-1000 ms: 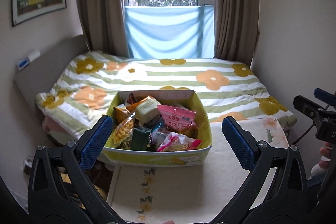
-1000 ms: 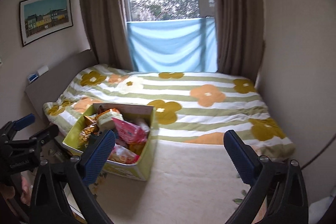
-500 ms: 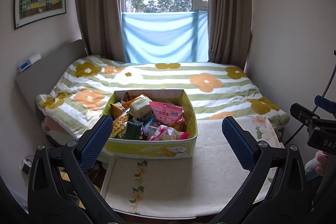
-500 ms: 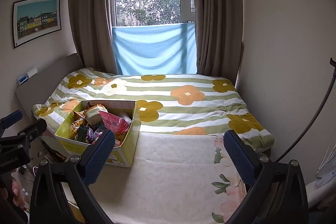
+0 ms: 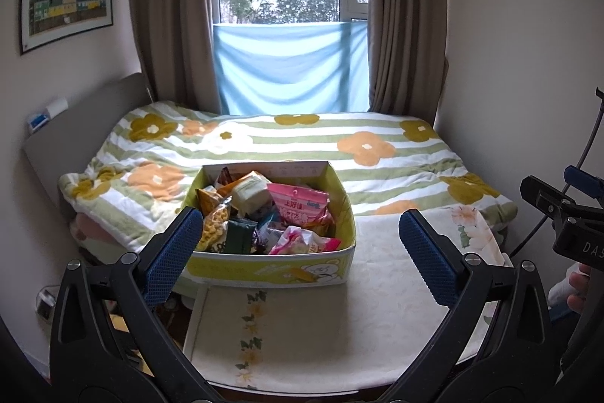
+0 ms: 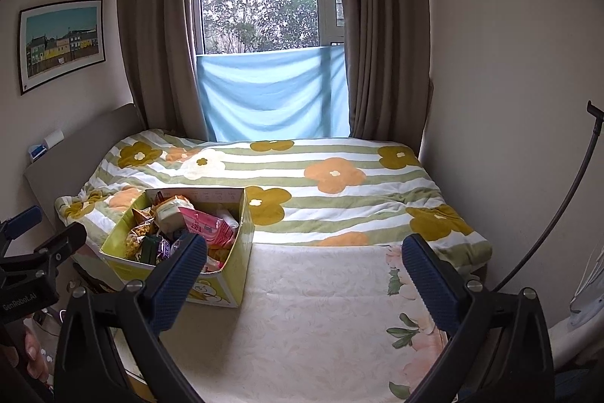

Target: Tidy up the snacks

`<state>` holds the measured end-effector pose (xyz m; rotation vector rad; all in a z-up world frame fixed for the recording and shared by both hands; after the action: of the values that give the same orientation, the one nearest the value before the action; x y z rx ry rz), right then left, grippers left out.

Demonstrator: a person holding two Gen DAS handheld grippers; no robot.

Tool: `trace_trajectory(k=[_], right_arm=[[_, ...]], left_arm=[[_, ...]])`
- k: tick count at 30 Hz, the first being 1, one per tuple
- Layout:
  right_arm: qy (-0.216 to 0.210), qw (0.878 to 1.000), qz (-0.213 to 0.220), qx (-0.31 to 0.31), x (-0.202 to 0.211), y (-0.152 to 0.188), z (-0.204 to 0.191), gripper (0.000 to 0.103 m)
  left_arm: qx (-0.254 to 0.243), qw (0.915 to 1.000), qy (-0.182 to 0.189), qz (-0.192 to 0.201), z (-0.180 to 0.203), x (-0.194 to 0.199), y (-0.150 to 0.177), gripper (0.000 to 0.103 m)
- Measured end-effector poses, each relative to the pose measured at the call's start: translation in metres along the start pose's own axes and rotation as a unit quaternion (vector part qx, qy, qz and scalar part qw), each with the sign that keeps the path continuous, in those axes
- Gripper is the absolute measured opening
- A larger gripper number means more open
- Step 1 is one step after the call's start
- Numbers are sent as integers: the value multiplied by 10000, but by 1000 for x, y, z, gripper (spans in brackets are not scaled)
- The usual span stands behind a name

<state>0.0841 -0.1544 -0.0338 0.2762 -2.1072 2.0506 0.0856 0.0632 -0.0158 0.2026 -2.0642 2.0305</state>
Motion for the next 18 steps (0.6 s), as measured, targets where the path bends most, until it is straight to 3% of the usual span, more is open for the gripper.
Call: trace_trajectory(k=[18], right_arm=[[23,10000,-5,-26,-4,-1,4,103]], left_arm=[[-90,9999,-45,16,6,-6,4,103]])
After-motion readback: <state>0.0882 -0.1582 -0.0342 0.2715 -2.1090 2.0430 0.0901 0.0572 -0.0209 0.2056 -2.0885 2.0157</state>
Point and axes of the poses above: each gripper's, at about its wrist camera, not at the fingertips, and x roughly against the way its jaws point, z to its right, y to its underside, the point moved 2 cm from there along -x, roughly the way its jaws point, and after that the axes turned 15 degrees about z, right-handed, at the moved point
